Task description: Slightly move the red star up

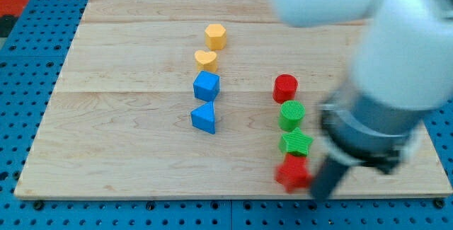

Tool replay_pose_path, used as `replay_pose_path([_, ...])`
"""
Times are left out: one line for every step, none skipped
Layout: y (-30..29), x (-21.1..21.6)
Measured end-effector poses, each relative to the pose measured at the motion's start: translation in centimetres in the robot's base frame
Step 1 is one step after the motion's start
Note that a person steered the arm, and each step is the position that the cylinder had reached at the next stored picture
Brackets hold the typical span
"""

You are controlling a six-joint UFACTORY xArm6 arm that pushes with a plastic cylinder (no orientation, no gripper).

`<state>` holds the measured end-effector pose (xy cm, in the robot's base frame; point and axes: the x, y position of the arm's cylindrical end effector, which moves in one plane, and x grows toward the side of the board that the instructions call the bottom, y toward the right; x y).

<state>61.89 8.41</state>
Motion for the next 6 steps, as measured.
replay_pose_path([-6.3,-0.2])
replay_pose_path([-6.5,-1.8])
replay_pose_path([-5.8,-4.1])
replay_pose_path([-5.4,-4.9])
replay_pose_path([-7.8,-4.2])
replay_pose_path([-10.2,-4.4])
